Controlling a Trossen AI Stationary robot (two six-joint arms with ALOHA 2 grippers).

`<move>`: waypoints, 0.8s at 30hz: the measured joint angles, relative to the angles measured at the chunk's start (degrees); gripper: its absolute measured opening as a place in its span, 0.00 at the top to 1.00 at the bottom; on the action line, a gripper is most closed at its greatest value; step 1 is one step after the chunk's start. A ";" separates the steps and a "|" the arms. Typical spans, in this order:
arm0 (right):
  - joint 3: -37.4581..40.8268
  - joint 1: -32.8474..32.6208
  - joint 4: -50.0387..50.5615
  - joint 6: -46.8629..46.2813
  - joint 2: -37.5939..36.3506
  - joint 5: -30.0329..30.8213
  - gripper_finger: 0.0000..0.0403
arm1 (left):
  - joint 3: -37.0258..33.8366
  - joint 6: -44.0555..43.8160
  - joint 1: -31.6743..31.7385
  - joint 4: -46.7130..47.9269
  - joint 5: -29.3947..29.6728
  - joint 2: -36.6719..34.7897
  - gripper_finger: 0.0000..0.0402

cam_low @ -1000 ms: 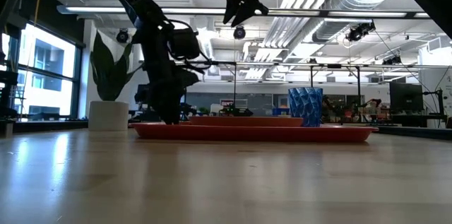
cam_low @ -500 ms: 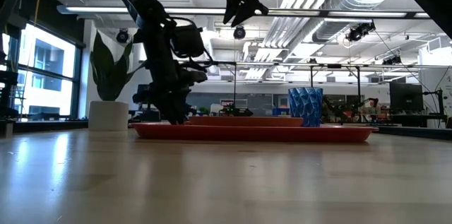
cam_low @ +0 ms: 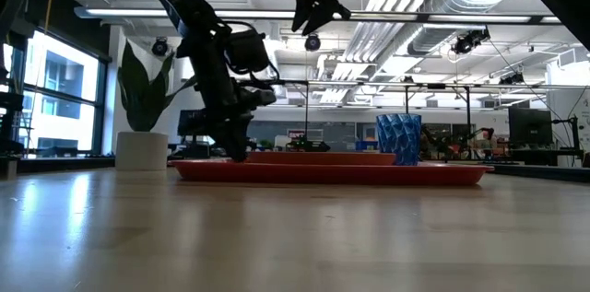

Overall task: Pick and place plate/cup/fork/spoon on tray
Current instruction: Adjust the utensils on the pink tray

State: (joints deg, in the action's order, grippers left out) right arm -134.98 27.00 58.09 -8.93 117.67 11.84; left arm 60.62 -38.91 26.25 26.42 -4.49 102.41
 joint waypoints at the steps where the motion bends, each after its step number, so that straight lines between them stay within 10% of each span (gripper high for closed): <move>1: 0.00 0.00 0.01 -0.02 0.02 0.00 0.63 | 0.00 0.02 -0.03 -0.30 0.00 0.00 0.92; 24: 0.00 0.00 -0.01 0.41 0.02 0.00 0.63 | 0.00 -3.03 -0.05 0.75 1.80 0.00 0.75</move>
State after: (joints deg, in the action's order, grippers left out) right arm -134.98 27.00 58.08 -8.52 117.69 11.84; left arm 60.62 -41.94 26.20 27.18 -2.69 102.41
